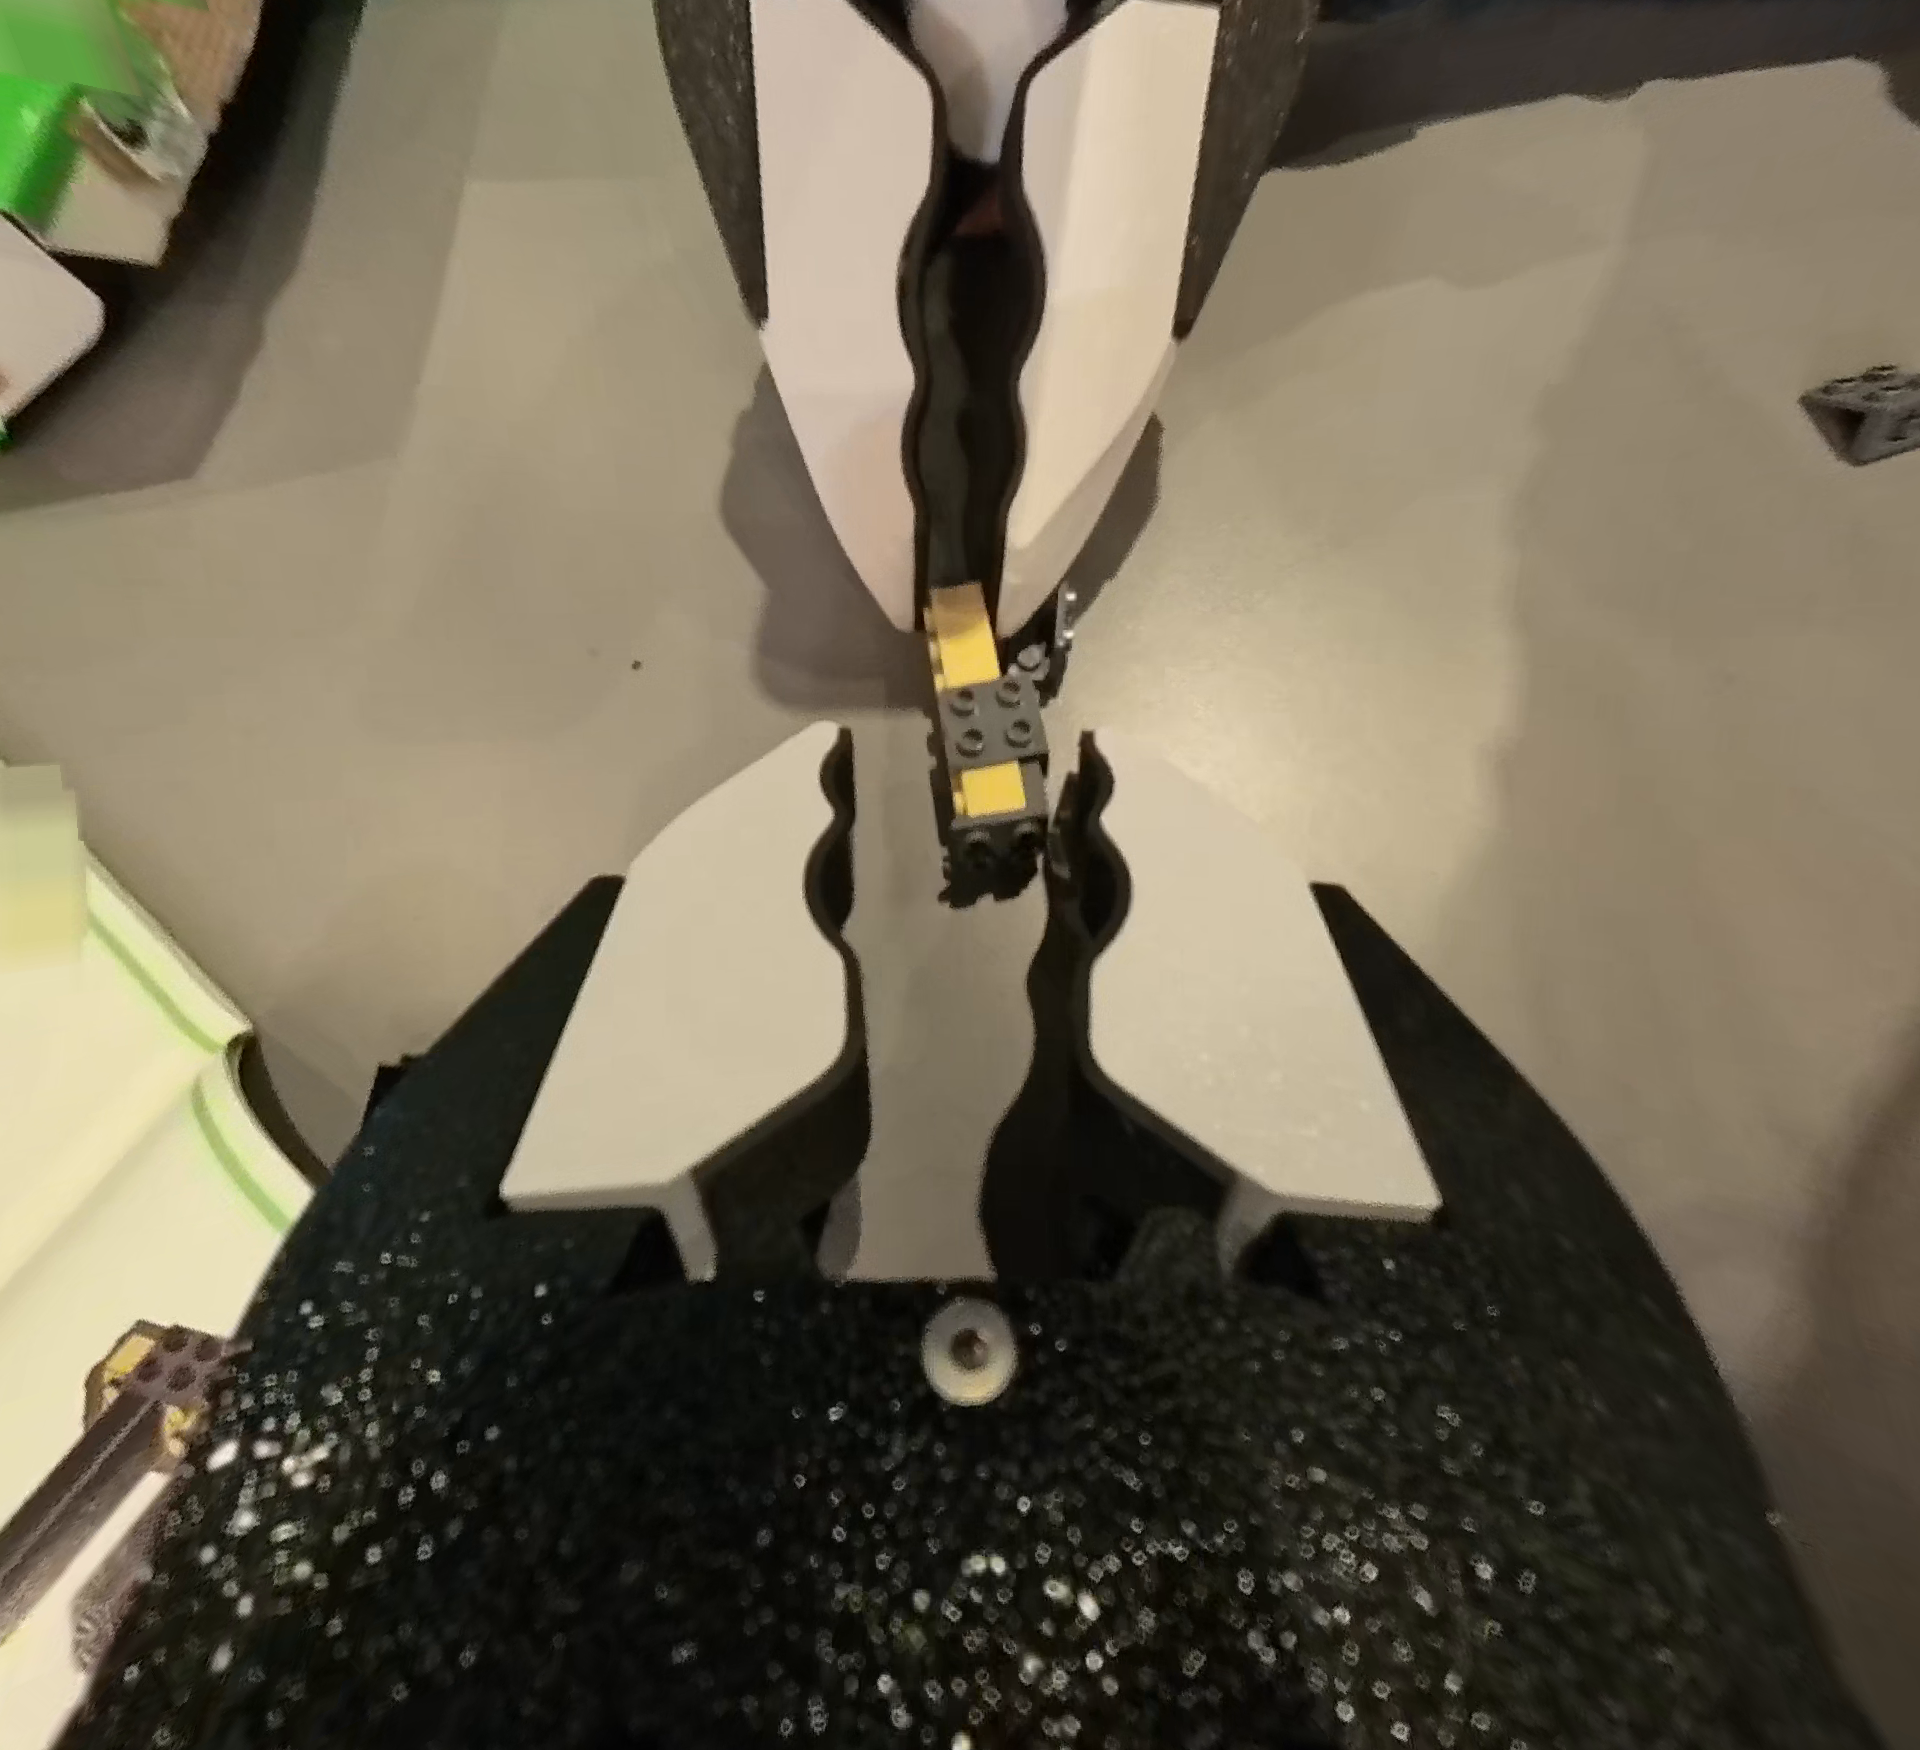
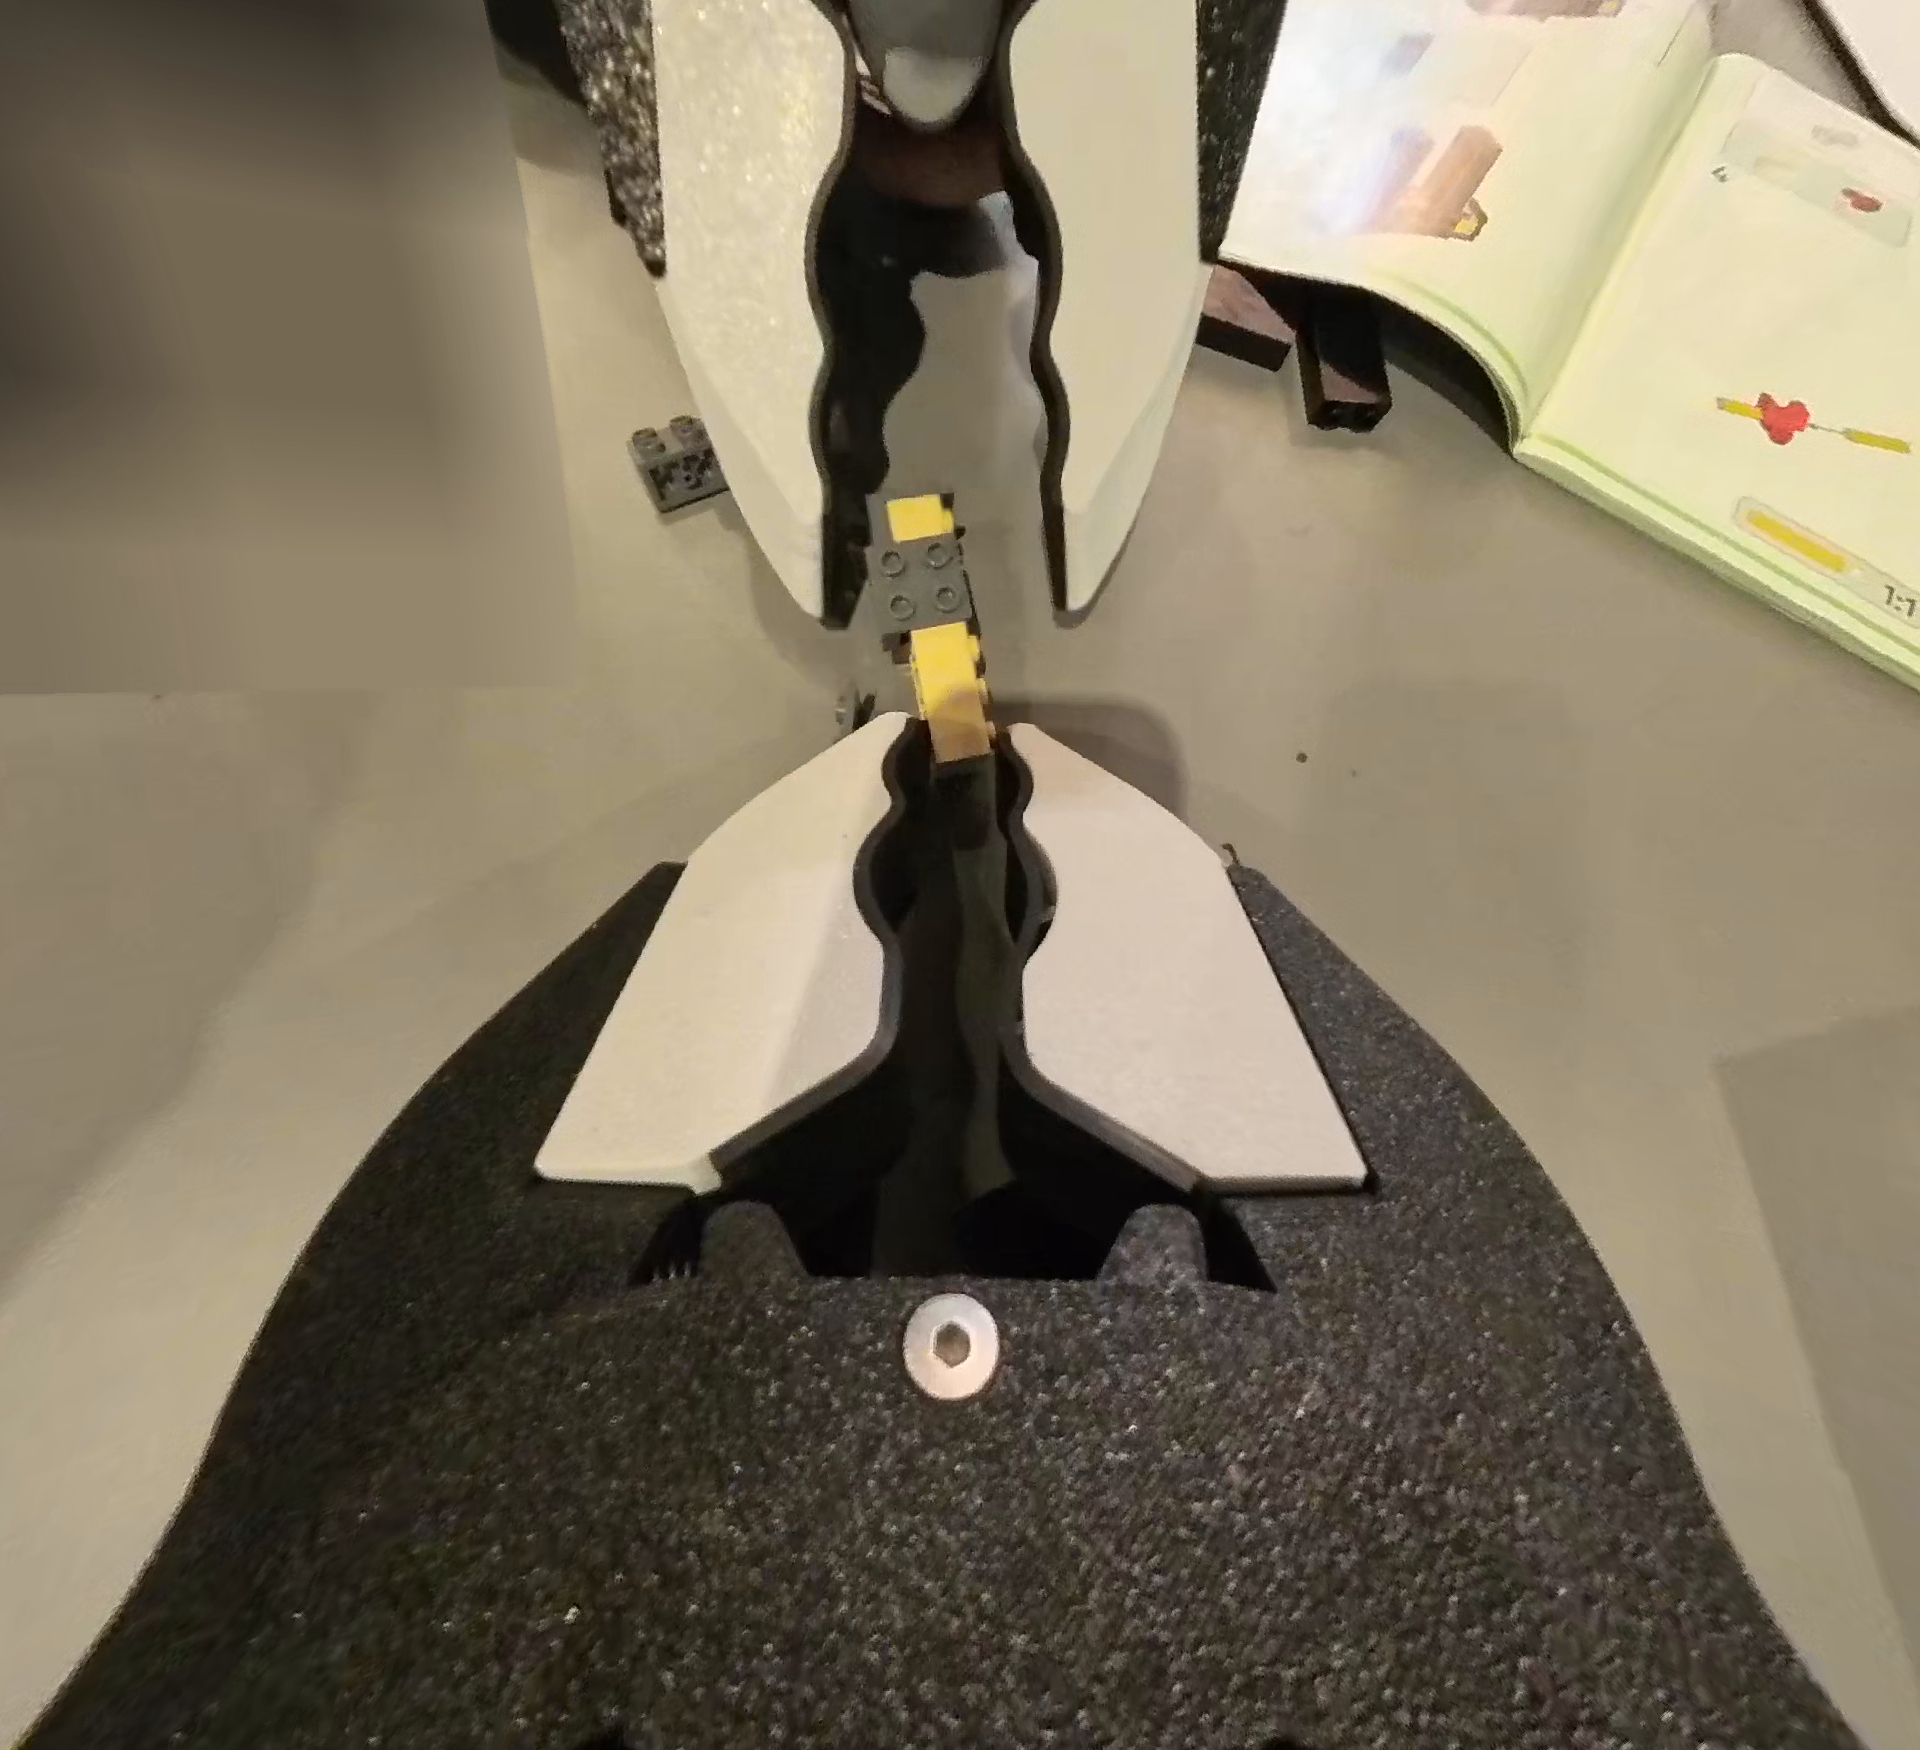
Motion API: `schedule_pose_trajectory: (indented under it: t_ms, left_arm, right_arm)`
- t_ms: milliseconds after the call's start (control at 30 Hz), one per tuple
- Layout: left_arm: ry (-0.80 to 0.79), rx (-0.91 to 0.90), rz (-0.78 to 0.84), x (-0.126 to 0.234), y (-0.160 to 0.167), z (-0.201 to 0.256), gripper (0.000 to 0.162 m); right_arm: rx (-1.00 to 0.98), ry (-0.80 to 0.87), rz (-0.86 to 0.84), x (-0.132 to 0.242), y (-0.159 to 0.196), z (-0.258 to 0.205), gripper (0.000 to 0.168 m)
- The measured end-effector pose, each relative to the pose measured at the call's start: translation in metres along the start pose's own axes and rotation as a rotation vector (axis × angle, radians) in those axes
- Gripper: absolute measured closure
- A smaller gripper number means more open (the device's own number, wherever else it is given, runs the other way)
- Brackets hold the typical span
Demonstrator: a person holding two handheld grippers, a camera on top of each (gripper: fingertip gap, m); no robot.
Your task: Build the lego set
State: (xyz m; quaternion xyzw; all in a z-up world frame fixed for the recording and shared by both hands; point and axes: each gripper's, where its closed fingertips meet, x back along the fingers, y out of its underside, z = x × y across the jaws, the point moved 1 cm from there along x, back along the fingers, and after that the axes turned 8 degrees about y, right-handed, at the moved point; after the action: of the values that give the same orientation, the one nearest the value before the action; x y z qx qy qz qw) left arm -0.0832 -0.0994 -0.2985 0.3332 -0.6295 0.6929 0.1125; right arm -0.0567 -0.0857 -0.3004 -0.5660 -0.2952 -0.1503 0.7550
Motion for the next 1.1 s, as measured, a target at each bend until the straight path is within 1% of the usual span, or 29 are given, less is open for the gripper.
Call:
schedule_pose_trajectory:
  t_ms: [167,367,400,600,800,933,1000,1100]
  left_arm:
    - [-0.042,-0.030,-0.012,-0.0025,-0.0010,-0.0010,0.130]
    - [-0.012,-0.054,0.000,-0.0020,-0.0028,0.0039,0.145]
    - [-0.012,-0.059,0.002,-0.0019,-0.0029,0.0042,0.145]
    - [-0.024,-0.052,-0.002,-0.0021,-0.0026,0.0022,0.145]
    - [-0.019,-0.024,-0.044,-0.0032,0.0040,0.0004,0.138]
    - [-0.021,-0.014,-0.042,-0.0024,0.0043,-0.0007,0.133]
    - [-0.024,-0.023,-0.030,-0.0017,0.0026,-0.0004,0.128]
    - [-0.035,-0.050,-0.025,-0.0017,-0.0008,0.0013,0.127]
  right_arm:
    - [0.002,0.006,0.000,-0.0009,-0.0019,-0.0024,0.156]
    - [-0.001,0.005,0.014,-0.0001,-0.0039,-0.0029,0.157]
    - [-0.003,0.002,0.015,0.0001,-0.0042,-0.0032,0.157]
    - [-0.007,0.011,0.014,0.0006,-0.0037,-0.0022,0.157]
    - [-0.008,0.014,0.003,-0.0005,-0.0033,-0.0031,0.157]
    - [-0.007,0.013,-0.002,-0.0008,-0.0023,-0.0037,0.157]
    - [-0.008,0.015,-0.006,-0.0011,-0.0019,-0.0038,0.157]
    - [-0.013,0.021,-0.011,-0.0012,-0.0022,-0.0039,0.157]
